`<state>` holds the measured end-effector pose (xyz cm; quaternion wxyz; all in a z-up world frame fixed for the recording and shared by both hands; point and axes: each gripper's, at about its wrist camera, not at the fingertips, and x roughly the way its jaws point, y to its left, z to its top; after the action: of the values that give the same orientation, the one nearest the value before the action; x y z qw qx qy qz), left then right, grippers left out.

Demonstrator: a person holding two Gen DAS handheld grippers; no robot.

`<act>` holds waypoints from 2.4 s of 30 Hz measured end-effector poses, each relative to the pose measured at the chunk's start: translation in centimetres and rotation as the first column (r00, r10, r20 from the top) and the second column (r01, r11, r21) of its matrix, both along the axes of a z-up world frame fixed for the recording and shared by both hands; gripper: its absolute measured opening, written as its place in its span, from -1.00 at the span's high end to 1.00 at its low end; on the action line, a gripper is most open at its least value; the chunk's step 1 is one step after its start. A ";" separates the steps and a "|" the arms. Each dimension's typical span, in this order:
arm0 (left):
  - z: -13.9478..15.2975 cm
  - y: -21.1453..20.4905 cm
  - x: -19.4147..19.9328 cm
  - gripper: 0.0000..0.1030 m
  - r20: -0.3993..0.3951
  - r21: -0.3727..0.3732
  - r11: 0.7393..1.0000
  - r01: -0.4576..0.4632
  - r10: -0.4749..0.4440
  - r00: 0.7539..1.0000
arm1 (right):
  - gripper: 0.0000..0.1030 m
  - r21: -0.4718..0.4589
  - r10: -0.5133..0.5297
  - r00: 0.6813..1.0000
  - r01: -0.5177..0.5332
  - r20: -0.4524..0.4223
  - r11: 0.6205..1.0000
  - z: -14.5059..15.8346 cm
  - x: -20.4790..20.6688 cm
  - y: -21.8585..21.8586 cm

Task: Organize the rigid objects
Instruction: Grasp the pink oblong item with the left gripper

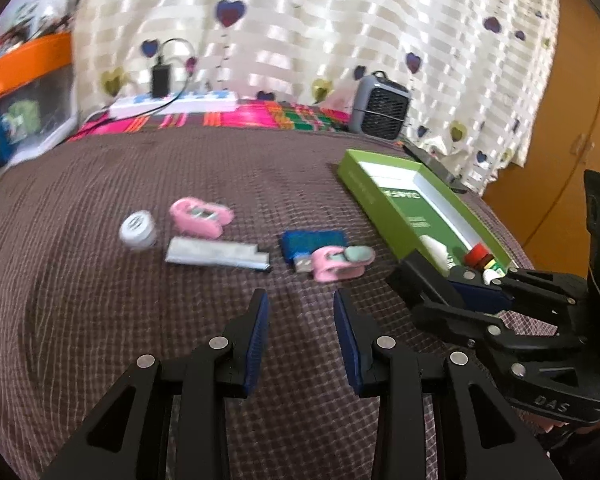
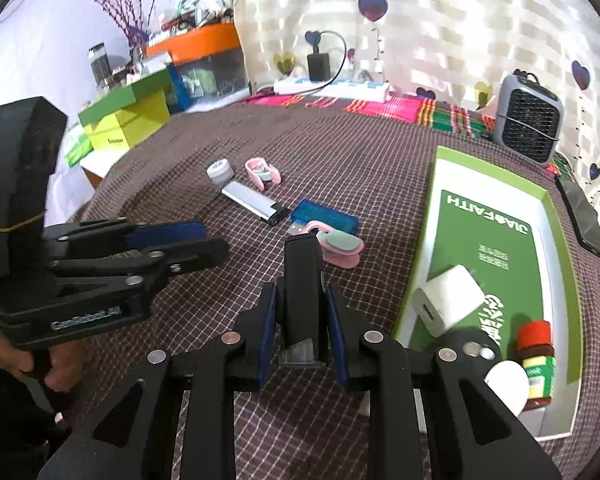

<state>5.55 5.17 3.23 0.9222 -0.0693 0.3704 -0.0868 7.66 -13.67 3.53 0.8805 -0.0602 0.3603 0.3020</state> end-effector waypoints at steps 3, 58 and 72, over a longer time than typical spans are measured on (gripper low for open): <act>0.3 -1.0 1.3 0.37 0.010 0.024 0.998 0.050 -0.050 0.999 | 0.51 0.021 -0.021 1.000 0.021 0.008 1.000 0.3 -0.3 -1.1; -2.2 -7.9 2.5 0.31 -0.100 0.139 0.935 0.326 -0.315 0.944 | 0.51 0.134 -0.125 0.992 0.121 0.016 0.984 1.0 -2.0 -7.4; -2.0 -6.8 1.0 0.67 -0.081 0.100 0.981 0.165 -0.157 0.984 | 0.51 0.138 -0.130 0.991 0.126 0.016 0.982 0.9 -2.4 -7.4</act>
<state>6.53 -1.60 1.21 0.9005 0.0071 0.4121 -0.1385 5.25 -21.04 4.43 0.9046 0.0196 0.3310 0.2679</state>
